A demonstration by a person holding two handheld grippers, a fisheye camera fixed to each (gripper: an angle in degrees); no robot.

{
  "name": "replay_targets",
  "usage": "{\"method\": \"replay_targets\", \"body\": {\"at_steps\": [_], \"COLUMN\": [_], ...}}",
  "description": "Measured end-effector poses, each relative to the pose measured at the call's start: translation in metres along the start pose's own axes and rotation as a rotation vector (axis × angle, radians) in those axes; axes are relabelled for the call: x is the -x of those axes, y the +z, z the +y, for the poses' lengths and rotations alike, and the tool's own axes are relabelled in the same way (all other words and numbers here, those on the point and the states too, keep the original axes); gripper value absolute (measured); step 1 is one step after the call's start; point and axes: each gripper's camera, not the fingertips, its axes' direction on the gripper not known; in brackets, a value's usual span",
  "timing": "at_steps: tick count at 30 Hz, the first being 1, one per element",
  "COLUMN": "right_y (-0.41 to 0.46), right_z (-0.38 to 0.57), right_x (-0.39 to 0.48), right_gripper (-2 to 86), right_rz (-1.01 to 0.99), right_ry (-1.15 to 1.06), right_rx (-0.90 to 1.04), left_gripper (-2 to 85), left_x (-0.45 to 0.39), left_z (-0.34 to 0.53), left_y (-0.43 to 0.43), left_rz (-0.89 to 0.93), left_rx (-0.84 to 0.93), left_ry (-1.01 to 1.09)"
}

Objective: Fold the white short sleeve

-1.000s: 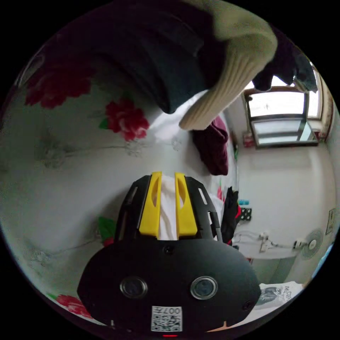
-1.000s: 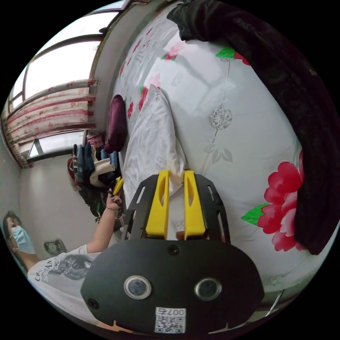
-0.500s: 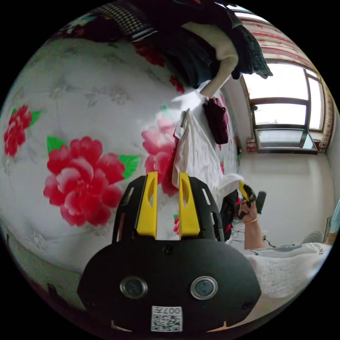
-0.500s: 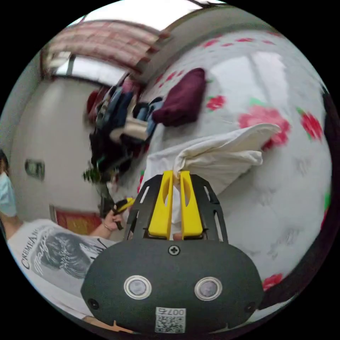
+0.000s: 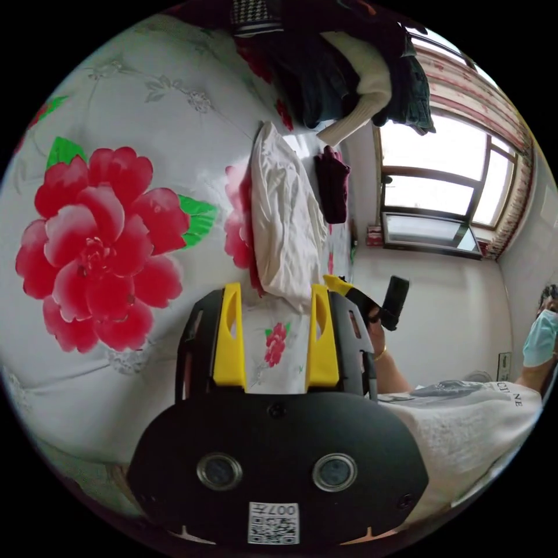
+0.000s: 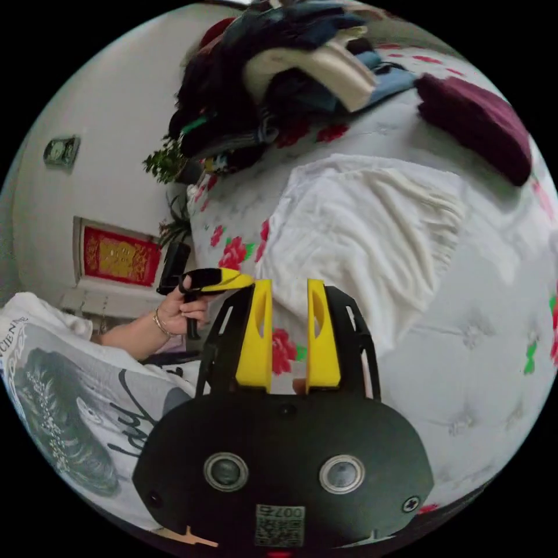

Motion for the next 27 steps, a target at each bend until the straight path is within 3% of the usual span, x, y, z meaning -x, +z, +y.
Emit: {"method": "replay_targets", "body": {"at_steps": [3, 6, 12, 19, 24, 27], "right_y": [-0.035, -0.035, 0.004, -0.060, -0.164, -0.249], "right_z": [0.029, 0.054, 0.054, 0.063, 0.022, -0.026], "right_x": [-0.060, -0.104, -0.132, -0.139, -0.152, -0.143], "right_gripper": [7.4, 7.7, 5.6, 2.9, 2.0, 1.8], "right_rz": [-0.006, -0.160, -0.463, -0.652, -0.742, -0.672], "right_ry": [0.217, 0.368, 0.440, 0.407, 0.321, 0.195], "right_rx": [-0.095, -0.110, -0.110, -0.226, -0.415, -0.517], "left_gripper": [16.3, 15.9, 7.5, 5.3, 5.2, 5.2], "left_x": [-0.005, -0.015, -0.033, -0.096, -0.211, -0.299], "left_z": [-0.008, -0.018, -0.042, -0.062, -0.140, -0.193], "left_y": [0.006, 0.017, 0.056, 0.050, 0.071, 0.089], "left_rz": [0.025, 0.014, -0.064, 0.107, 0.251, 0.261], "left_rx": [0.043, 0.099, 0.211, 0.193, 0.171, 0.149], "left_ry": [0.043, 0.092, 0.156, 0.225, 0.410, 0.551]}}
